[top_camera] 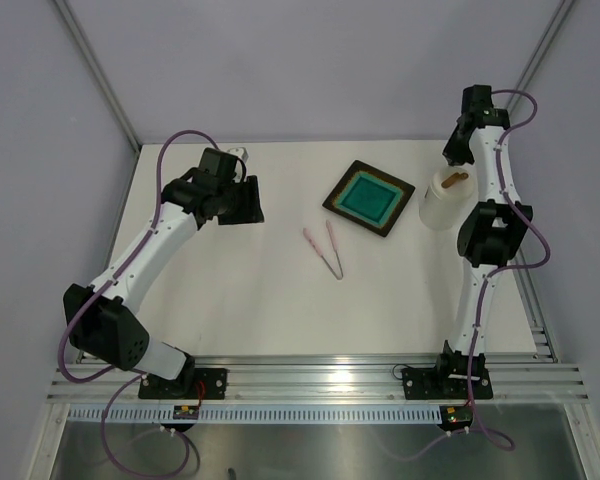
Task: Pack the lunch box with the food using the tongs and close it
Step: Move the packing box to the center of the board, then adjust the box lid on the packing box.
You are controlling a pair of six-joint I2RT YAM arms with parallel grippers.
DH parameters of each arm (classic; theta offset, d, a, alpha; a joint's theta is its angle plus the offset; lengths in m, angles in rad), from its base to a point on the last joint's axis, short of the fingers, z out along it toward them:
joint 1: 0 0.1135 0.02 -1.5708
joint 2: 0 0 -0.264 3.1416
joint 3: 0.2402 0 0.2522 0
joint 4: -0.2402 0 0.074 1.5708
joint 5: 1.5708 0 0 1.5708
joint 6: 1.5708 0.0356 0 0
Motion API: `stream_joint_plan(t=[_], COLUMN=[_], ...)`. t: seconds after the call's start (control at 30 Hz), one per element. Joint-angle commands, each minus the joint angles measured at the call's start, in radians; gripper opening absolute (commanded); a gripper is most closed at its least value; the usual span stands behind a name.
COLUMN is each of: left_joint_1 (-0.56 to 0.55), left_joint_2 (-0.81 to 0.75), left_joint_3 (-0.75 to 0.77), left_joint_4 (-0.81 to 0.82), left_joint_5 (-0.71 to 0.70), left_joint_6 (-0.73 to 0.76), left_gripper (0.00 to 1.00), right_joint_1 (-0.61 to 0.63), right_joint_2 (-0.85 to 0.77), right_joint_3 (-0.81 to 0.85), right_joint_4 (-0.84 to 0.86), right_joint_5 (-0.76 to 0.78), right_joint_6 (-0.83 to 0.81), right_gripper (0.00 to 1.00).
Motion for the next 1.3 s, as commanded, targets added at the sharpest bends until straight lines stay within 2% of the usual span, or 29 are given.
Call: stream_joint_plan(t=[0.0, 0.1, 0.4, 0.67, 0.77, 0.87, 1.07, 1.27], left_joint_1=[0.006, 0.007, 0.009, 0.009, 0.009, 0.009, 0.010, 0.012], left_joint_2=[-0.048, -0.048, -0.040, -0.048, -0.052, -0.051, -0.040, -0.035], left_joint_3=[-0.014, -0.023, -0.035, -0.052, -0.057, -0.061, -0.060, -0.064], left_joint_4=[0.032, 0.042, 0.058, 0.065, 0.067, 0.068, 0.079, 0.081], left_joint_5=[-0.016, -0.010, 0.014, 0.019, 0.016, 0.014, 0.028, 0.033], left_joint_6=[0.017, 0.014, 0.017, 0.019, 0.022, 0.026, 0.030, 0.037], left_gripper=[0.54, 0.54, 0.54, 0.54, 0.54, 0.54, 0.54, 0.54], right_joint_1=[-0.006, -0.006, -0.006, -0.006, -0.006, -0.006, -0.028, -0.031], right_joint_2=[-0.092, -0.221, -0.384, -0.512, -0.532, -0.574, -0.677, -0.670], right_joint_3=[-0.135, -0.350, -0.533, -0.429, -0.356, -0.365, -0.611, -0.888], right_joint_4=[0.031, 0.175, 0.176, 0.125, 0.021, -0.040, 0.005, 0.111], right_joint_5=[-0.023, -0.104, -0.094, 0.009, 0.046, 0.095, 0.068, -0.072], right_joint_6=[0.014, 0.036, 0.083, 0.059, 0.037, 0.025, 0.027, 0.053], right_gripper=[0.00, 0.00, 0.00, 0.00, 0.00, 0.00, 0.00, 0.00])
